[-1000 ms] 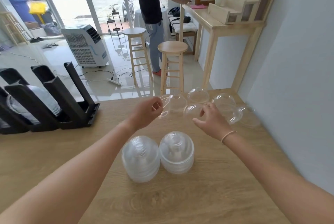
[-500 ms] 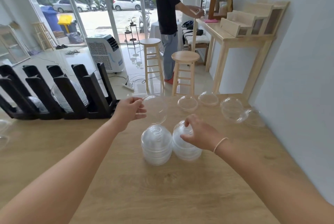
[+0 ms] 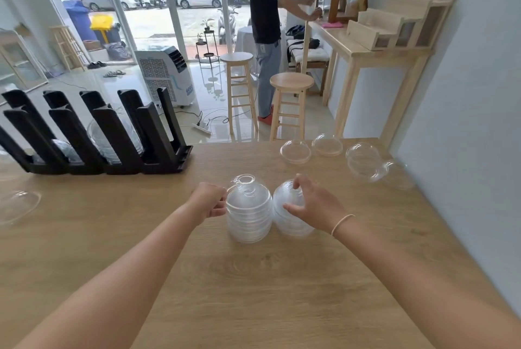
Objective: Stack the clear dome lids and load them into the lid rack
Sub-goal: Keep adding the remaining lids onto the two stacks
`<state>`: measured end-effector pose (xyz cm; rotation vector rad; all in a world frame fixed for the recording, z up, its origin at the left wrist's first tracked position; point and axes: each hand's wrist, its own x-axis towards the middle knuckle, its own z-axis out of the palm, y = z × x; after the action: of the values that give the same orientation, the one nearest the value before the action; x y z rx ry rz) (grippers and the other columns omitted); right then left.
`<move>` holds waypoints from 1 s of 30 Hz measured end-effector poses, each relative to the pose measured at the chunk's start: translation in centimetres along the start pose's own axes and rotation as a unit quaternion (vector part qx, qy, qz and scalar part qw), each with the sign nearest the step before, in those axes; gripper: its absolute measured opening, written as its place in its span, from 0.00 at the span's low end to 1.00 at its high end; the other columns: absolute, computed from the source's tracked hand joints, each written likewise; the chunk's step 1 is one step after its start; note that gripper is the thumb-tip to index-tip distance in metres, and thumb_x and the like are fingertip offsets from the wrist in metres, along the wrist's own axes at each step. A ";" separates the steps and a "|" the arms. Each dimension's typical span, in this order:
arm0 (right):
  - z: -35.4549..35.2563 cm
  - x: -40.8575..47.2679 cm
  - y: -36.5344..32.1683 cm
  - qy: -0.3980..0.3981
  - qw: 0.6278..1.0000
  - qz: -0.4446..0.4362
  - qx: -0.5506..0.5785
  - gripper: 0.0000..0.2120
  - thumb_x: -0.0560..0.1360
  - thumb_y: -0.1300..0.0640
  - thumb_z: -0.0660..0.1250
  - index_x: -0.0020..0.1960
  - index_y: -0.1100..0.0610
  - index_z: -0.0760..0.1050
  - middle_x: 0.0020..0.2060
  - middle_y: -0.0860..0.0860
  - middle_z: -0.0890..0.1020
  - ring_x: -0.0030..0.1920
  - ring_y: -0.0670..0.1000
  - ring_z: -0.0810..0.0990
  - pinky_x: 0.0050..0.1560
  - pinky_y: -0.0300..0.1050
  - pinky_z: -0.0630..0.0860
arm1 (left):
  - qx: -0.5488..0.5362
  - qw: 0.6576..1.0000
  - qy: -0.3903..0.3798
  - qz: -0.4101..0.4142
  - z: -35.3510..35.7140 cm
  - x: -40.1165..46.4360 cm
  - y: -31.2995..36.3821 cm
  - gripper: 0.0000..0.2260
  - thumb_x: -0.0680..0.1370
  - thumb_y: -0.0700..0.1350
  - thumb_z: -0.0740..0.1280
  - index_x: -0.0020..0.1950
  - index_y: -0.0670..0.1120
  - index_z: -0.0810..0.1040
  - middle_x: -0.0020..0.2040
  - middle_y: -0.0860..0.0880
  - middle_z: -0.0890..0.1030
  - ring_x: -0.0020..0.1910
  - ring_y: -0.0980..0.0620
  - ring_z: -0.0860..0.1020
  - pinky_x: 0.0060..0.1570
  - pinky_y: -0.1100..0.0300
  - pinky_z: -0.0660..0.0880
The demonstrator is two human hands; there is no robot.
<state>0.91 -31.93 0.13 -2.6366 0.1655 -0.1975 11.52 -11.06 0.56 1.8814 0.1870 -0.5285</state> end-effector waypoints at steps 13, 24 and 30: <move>0.5 0.2 0.1 0.019 1.000 0.000 0.006 0.24 0.71 0.50 0.68 0.61 0.57 0.64 0.58 0.53 0.73 0.55 0.55 0.72 0.49 0.45 0.67 | 0.272 0.912 -0.118 0.285 1.0 -0.7 -1.6 0.39 0.66 0.58 0.74 0.72 0.61 0.59 0.72 0.54 0.62 0.71 0.54 0.62 0.68 0.55 0.60; -0.6 1.7 2.2 0.018 0.999 0.013 0.042 0.26 0.70 0.47 0.69 0.61 0.56 0.64 0.58 0.54 0.73 0.51 0.52 0.72 0.47 0.42 0.65 | 0.267 0.911 -0.085 0.303 2.1 -0.1 -0.7 0.40 0.66 0.59 0.73 0.73 0.61 0.56 0.73 0.53 0.61 0.72 0.53 0.60 0.69 0.53 0.60; -3.8 2.6 6.0 0.126 0.986 0.032 0.101 0.21 0.72 0.47 0.68 0.57 0.58 0.68 0.58 0.54 0.74 0.54 0.53 0.73 0.52 0.43 0.67 | 0.256 0.883 -0.021 0.392 4.1 0.0 4.0 0.35 0.69 0.58 0.71 0.72 0.55 0.61 0.72 0.51 0.63 0.70 0.53 0.63 0.67 0.55 0.62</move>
<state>2.33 -39.35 0.84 -2.3935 0.2985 -0.5001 11.91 -16.35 2.79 2.2326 -0.7961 -0.0441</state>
